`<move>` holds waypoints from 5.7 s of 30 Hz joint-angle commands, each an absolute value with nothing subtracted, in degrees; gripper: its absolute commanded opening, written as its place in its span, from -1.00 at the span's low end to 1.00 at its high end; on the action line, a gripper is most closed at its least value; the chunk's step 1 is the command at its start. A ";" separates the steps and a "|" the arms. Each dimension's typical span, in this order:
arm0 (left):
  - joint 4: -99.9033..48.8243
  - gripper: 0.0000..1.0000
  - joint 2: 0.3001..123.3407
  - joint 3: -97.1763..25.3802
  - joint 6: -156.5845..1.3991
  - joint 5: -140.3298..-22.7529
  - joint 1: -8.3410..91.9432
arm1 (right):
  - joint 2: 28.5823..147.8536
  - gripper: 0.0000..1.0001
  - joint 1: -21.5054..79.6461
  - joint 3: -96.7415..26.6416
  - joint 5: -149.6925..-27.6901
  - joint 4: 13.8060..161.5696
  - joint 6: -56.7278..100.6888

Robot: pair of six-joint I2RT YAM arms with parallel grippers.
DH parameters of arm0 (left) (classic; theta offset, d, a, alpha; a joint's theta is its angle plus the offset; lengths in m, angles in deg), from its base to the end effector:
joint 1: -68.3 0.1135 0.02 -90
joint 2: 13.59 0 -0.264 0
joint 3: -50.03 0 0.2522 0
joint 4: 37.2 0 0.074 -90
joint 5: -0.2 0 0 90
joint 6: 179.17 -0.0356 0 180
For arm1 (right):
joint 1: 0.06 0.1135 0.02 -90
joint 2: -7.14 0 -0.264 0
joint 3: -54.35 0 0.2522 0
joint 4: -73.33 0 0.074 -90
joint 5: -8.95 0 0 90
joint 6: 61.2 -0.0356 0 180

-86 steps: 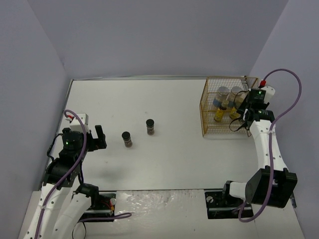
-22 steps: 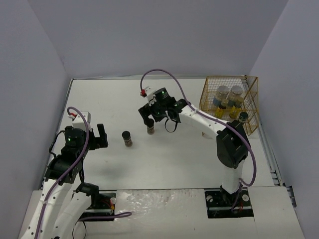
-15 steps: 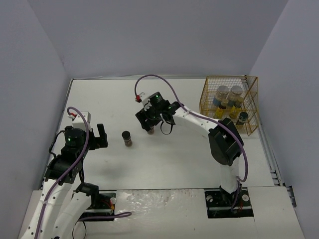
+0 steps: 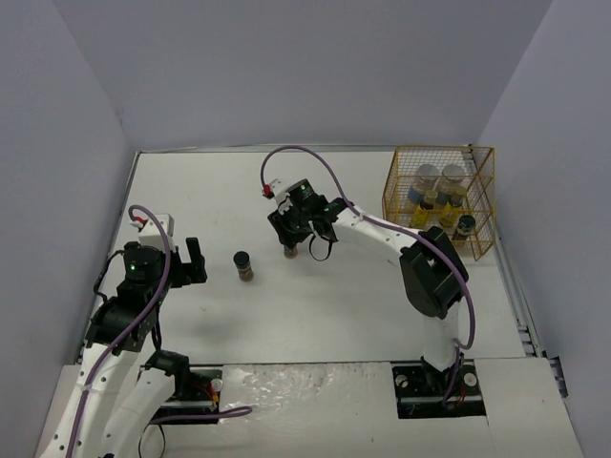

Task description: Organize the condiment bottles

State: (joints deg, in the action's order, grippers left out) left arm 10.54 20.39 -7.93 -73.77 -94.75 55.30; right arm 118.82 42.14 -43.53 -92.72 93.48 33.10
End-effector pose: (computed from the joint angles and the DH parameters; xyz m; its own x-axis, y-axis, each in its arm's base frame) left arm 0.1290 -0.0266 0.3194 -0.4176 -0.1751 -0.8916 0.0376 0.9771 -0.2095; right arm 0.3306 0.3095 0.2379 -0.3539 -0.4200 -0.8357 -0.8110 0.5829 0.0504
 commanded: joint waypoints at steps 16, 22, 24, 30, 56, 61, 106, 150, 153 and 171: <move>6.89 0.94 22.15 -9.34 -74.41 -94.93 55.73 | 76.10 -0.97 24.16 -28.29 -69.18 100.54 19.04; 6.80 0.94 22.45 -9.34 -74.41 -94.73 55.73 | 72.87 -0.98 12.36 -26.56 -67.83 103.26 14.73; 6.84 0.94 22.45 -9.34 -74.41 -94.72 55.73 | 72.93 -0.98 8.69 -25.69 -68.53 103.26 14.12; 6.89 0.94 22.27 -9.26 -74.41 -94.72 55.73 | 75.56 -1.00 0.51 -25.33 -71.21 103.35 12.38; 6.74 0.94 22.04 -9.34 -74.58 -94.69 55.82 | 88.95 -0.17 -2.69 -18.43 -70.36 93.95 9.02; 6.84 0.94 22.10 -9.43 -74.58 -94.64 55.82 | 87.45 0.22 -2.69 -17.78 -70.94 94.65 8.79; 6.71 0.94 22.45 -9.52 -75.02 -93.84 56.35 | 123.96 0.87 55.72 -57.15 -95.17 89.17 31.58; 6.62 0.94 22.89 -9.60 -75.11 -93.67 55.99 | 76.49 -0.96 14.93 -26.25 -74.98 102.18 12.73; 6.55 0.94 22.99 -9.60 -75.11 -93.67 55.91 | 75.35 -0.97 10.05 -25.04 -75.94 102.65 12.63; 6.77 0.94 22.36 -9.58 -75.05 -93.99 56.00 | 83.54 -1.00 3.28 -18.36 -79.03 93.36 12.27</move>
